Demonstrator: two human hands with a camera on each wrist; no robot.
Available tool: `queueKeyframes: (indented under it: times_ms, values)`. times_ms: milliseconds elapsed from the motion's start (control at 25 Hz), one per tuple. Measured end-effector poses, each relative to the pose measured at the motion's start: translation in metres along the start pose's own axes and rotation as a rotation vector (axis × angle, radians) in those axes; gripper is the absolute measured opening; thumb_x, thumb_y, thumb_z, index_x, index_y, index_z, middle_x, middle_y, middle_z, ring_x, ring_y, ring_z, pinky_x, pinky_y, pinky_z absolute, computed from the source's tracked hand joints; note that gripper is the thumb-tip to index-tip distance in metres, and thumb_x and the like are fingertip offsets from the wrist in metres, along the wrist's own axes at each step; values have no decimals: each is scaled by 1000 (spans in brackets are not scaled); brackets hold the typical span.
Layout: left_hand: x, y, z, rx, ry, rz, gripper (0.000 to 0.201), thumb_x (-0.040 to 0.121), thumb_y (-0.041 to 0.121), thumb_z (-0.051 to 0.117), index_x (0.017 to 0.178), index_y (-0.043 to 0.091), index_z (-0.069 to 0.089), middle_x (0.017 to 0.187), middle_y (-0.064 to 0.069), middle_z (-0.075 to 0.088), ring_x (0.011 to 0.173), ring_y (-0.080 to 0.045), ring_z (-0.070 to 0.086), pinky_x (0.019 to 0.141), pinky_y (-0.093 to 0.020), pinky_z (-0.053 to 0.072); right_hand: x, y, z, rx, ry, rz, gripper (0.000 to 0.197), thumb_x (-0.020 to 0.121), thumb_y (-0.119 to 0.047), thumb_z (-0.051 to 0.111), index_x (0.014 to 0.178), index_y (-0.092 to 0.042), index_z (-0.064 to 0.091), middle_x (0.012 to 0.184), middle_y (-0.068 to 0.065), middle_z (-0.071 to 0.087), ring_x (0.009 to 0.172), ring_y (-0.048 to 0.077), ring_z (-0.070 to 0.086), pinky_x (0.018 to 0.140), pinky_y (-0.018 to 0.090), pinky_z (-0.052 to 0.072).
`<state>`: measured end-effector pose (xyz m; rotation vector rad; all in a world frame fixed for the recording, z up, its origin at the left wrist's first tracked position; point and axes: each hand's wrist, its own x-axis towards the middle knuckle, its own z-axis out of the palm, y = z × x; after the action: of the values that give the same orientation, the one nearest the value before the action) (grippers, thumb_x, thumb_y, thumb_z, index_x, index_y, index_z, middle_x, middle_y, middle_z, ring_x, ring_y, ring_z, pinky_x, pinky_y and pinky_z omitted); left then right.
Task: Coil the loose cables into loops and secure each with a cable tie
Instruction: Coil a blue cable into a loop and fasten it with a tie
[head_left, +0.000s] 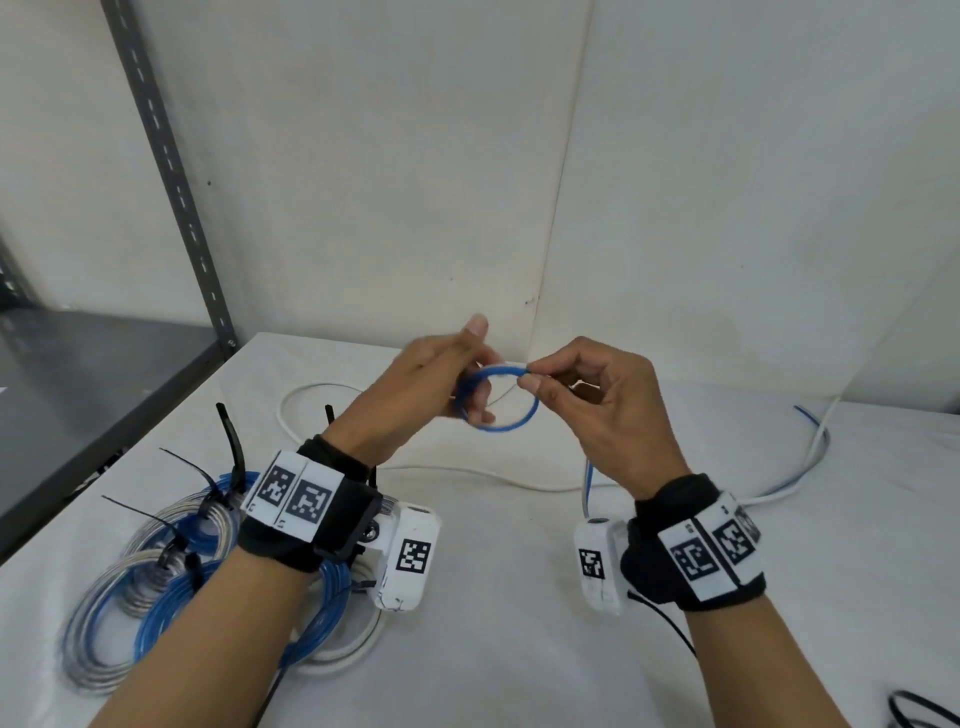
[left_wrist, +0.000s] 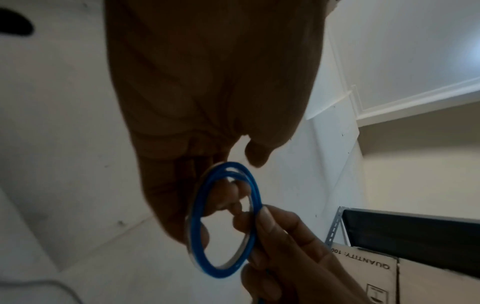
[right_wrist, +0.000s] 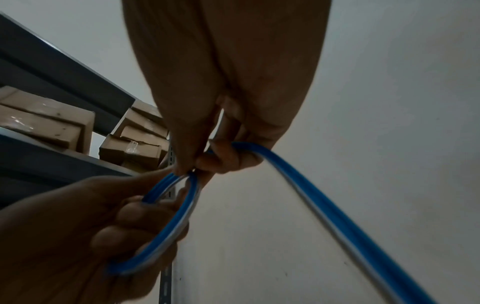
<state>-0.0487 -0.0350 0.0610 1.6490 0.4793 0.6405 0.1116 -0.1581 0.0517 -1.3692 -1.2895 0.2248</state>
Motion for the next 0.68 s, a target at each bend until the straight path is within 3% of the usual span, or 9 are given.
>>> queueKeyframes:
  times_ms: [80, 160, 320, 400, 600, 680]
  values:
    - [-2, 1, 7, 79, -119, -77, 52, 108, 46, 37, 81, 7, 59, 57, 3, 42, 51, -15, 40, 80, -38, 60, -1, -3, -3, -41, -98, 0, 3, 88, -11, 77, 87, -12, 75, 79, -3, 73, 75, 22, 66, 68, 45, 55]
    - [-5, 2, 12, 120, -146, -97, 48, 109, 40, 36, 76, 10, 52, 55, 10, 36, 51, -12, 34, 76, -32, 57, -1, -5, -3, -102, -143, -13, 3, 88, -13, 78, 87, -14, 76, 79, -8, 73, 74, 15, 64, 67, 41, 53]
    - [-8, 5, 14, 212, -122, 6, 50, 109, 42, 38, 63, 25, 50, 61, 13, 32, 58, -9, 32, 67, -29, 50, -1, -5, -2, -101, -125, -21, 3, 88, -15, 78, 86, -15, 76, 78, -11, 73, 72, 7, 63, 64, 27, 50]
    - [-9, 6, 15, 229, -111, 72, 54, 109, 41, 38, 56, 32, 46, 62, 14, 29, 58, -9, 29, 64, -30, 43, 0, -4, -1, -71, -80, -9, 4, 88, -17, 79, 86, -15, 76, 78, -10, 73, 72, 9, 64, 65, 28, 52]
    - [-5, 2, 16, 214, -16, 134, 48, 108, 44, 38, 66, 20, 41, 72, -4, 22, 62, -16, 22, 62, -35, 38, -1, -4, 11, -34, 27, -25, 5, 90, -18, 77, 88, -14, 76, 80, -7, 75, 76, 13, 67, 69, 24, 52]
    - [-4, 0, 11, 183, 40, 121, 46, 108, 43, 39, 69, 18, 41, 71, -4, 21, 61, -15, 23, 62, -34, 39, 3, -3, 18, 1, 18, -15, 3, 92, -16, 74, 91, -14, 76, 82, -5, 75, 74, 11, 66, 69, 24, 51]
